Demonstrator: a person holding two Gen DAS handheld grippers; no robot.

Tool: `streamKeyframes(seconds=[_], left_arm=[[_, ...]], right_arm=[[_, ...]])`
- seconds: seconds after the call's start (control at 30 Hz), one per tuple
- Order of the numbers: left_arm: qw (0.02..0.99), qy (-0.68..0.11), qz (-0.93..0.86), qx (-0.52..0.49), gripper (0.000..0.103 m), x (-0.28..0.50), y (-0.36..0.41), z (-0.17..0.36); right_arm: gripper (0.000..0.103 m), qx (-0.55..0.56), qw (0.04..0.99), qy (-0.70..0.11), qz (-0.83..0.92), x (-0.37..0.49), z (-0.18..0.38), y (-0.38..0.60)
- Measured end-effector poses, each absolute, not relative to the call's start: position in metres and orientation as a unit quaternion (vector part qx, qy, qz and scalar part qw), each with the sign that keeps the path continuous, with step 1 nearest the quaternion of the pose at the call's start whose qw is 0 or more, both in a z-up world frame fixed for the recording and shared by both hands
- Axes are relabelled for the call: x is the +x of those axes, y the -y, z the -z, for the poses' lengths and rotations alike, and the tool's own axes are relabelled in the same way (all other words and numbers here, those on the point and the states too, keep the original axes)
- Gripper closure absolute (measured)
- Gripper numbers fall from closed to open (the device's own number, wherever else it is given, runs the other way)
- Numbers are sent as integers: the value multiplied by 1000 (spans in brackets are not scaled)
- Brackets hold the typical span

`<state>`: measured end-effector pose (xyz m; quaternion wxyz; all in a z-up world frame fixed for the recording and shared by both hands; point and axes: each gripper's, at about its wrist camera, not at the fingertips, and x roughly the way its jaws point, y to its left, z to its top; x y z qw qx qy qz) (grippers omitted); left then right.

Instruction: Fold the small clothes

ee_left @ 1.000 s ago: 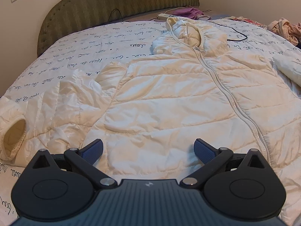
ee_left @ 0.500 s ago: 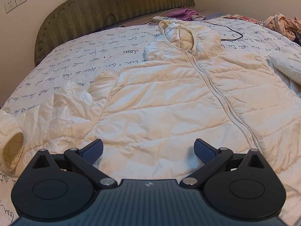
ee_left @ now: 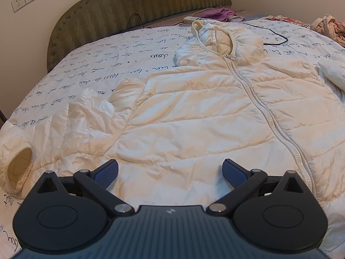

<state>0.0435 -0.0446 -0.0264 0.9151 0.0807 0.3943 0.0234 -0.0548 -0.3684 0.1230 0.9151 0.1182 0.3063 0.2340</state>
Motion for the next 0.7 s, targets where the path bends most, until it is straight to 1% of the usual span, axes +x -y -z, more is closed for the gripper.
streamKeyframes(seconds=[0.1,0.2,0.37,0.7], left_arm=[[915,-394,-26,79,0,42,43,27],[915,-395,-27,78,0,40,42,26],[915,-394,-29,81,0,38,41,26],[914,-396,-28,87,0,41,45,28]], right_arm=[[0,77,910,-314,-260,-69,-122,332],[0,21,917,-314,-247,-77,-115,304],[0,-34,918,-327,-220,-80,-102,289],[0,10,925,-321,-203,-74,-104,318]])
